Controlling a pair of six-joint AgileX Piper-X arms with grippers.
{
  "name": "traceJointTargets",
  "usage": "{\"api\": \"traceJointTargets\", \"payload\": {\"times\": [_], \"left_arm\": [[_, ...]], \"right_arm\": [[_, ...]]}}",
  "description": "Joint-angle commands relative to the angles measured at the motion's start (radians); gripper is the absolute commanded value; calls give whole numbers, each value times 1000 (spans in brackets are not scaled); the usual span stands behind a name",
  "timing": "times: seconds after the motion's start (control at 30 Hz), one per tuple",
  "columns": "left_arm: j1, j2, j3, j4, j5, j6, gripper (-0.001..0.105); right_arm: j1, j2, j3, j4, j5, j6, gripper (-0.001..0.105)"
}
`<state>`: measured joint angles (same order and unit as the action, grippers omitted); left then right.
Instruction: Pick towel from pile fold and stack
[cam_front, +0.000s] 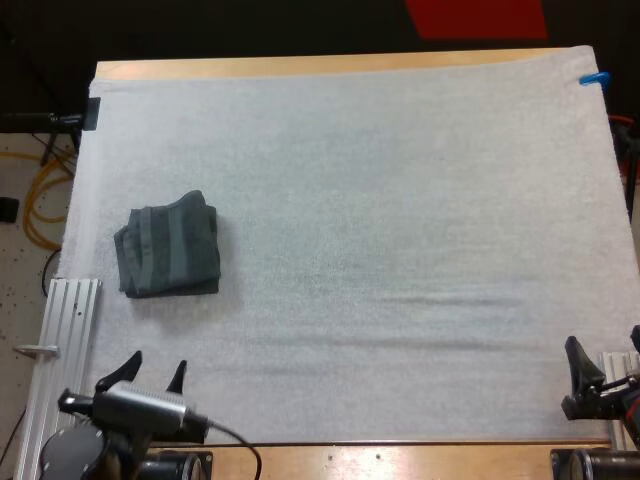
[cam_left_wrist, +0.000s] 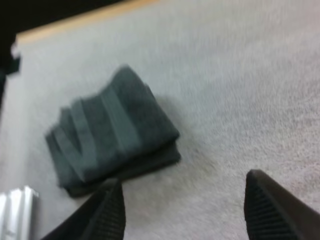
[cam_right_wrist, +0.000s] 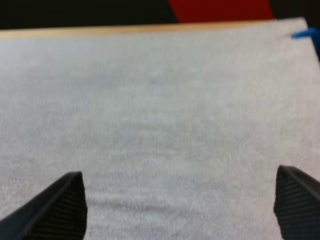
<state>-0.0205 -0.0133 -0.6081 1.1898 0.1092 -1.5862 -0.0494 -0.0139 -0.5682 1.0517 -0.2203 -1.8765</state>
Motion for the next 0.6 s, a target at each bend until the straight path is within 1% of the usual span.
{"api": "traceJointTargets", "payload": {"times": [0.0,0.07,0.2,0.27,0.37,0.47,0.57], "left_arm": [[1,-139,21,-23,-3,-48,51],[1,-139,52,-23,-1,-66,51],[1,-136,51,-72,-1,-69,51],[1,-136,51,-136,-1,-69,51],[1,-136,54,-165,-1,-72,51],[1,-136,90,-164,-1,-77,51],[1,-136,113,-209,-1,-85,51]], "right_arm": [[-2,-38,11,1,-9,-13,75],[-2,-38,27,13,-9,-13,75],[-2,-38,28,8,-9,-13,75],[-2,-38,30,8,-9,-13,75],[-2,-38,30,5,-9,-13,75],[-2,-38,30,5,-9,-11,75],[-2,-38,30,5,-9,-10,75]]}}
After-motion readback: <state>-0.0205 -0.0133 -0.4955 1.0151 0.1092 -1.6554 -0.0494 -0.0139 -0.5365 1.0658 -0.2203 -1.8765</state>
